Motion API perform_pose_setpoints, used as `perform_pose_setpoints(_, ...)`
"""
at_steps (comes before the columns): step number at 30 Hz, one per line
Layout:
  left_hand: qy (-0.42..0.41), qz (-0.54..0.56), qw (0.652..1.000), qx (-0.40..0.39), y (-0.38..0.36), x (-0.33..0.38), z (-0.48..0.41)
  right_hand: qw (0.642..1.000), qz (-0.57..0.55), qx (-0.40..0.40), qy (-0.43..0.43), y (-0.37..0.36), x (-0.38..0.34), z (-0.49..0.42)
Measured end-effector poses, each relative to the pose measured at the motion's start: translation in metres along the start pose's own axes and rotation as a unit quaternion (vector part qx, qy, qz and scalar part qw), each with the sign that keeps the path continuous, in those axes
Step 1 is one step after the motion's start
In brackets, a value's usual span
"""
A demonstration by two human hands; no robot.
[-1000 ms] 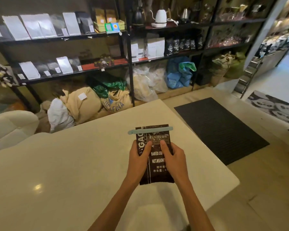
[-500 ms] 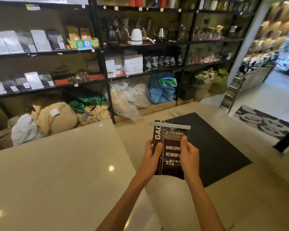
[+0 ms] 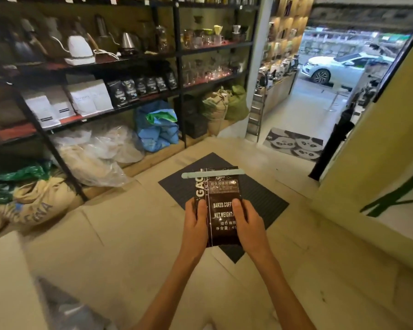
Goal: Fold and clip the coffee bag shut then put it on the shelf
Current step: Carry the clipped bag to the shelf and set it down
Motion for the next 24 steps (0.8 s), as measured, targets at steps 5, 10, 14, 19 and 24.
perform_pose_setpoints(5, -0.013, -0.005, 1.0, 0.022, -0.012, -0.005, -0.074, 1.0, -0.013, 0.017, 0.016, -0.007, 0.017, -0.069)
perform_pose_setpoints(10, -0.046, -0.008, 0.997, 0.06, 0.007, 0.019, -0.173, 0.998, -0.036, -0.005, 0.047, -0.048, 0.01, -0.17)
perform_pose_setpoints(14, -0.089, 0.004, 0.99, 0.109, 0.045, 0.054, -0.252, 0.992, -0.057, -0.066, 0.09, -0.098, -0.016, -0.26)
perform_pose_setpoints(19, -0.105, 0.018, 0.977, 0.186, 0.114, 0.081, -0.32, 0.973, -0.07, -0.174, 0.133, -0.182, -0.039, -0.345)
perform_pose_setpoints(24, -0.095, 0.031, 0.951, 0.293, 0.209, 0.093, -0.346, 0.939, -0.109, -0.293, 0.146, -0.296, -0.061, -0.382)
Point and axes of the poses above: each hand's wrist, its own z-axis away from the middle knuckle, its own y-axis out of the back of the hand, x = y × z, the point moved 2 cm from there along -z, towards the middle knuckle, and after that the axes turned 8 degrees about y, right-handed, at the moved point
